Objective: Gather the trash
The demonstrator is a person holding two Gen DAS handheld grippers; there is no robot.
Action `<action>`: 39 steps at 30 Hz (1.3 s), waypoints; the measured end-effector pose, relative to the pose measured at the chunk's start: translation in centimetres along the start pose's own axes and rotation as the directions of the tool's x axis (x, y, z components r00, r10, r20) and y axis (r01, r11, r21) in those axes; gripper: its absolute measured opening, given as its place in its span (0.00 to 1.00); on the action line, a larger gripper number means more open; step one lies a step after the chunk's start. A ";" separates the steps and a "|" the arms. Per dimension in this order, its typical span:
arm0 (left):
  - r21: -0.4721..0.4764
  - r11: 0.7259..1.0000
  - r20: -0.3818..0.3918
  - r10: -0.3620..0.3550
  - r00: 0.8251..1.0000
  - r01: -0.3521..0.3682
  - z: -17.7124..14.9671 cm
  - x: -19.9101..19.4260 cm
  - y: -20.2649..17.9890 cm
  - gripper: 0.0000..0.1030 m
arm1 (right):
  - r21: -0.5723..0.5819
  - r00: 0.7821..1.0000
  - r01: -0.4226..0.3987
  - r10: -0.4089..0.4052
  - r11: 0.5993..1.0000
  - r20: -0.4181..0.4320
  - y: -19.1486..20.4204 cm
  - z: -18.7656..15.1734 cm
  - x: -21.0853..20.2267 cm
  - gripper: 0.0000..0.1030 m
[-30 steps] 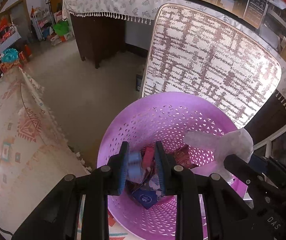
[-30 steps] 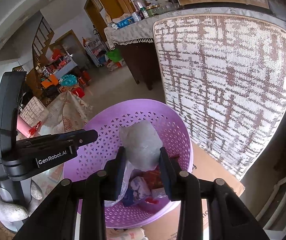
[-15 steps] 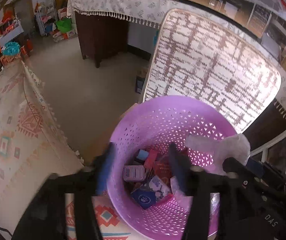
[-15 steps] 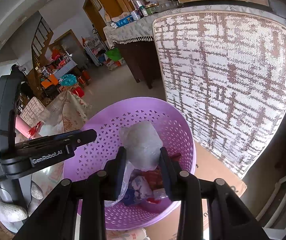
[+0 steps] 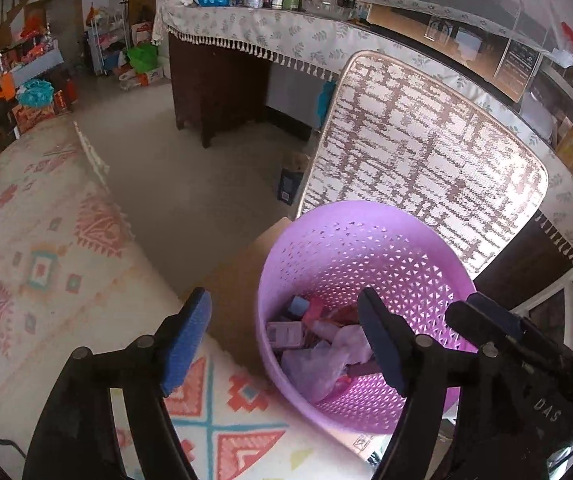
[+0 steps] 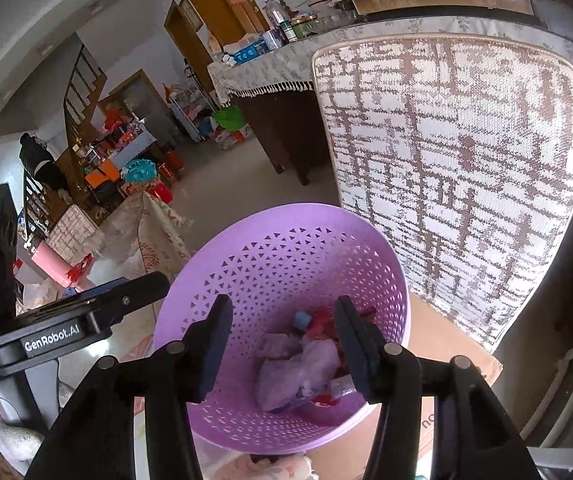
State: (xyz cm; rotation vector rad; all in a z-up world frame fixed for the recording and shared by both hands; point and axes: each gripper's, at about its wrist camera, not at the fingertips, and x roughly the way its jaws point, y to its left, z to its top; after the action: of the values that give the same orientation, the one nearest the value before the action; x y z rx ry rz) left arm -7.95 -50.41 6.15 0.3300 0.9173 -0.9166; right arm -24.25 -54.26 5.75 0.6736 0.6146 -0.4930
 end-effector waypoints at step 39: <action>0.014 0.975 0.454 0.193 0.870 -0.224 -13.4 -20.8 -1.1 0.98 | -0.163 0.872 0.380 -0.294 0.911 0.391 8.4 -10.2 -12.7 1.00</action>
State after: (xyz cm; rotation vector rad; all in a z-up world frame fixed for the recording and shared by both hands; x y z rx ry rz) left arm -21.82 -31.88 14.99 0.2511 0.4120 -0.7774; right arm -31.93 -38.66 11.36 0.2332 0.4336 -0.8370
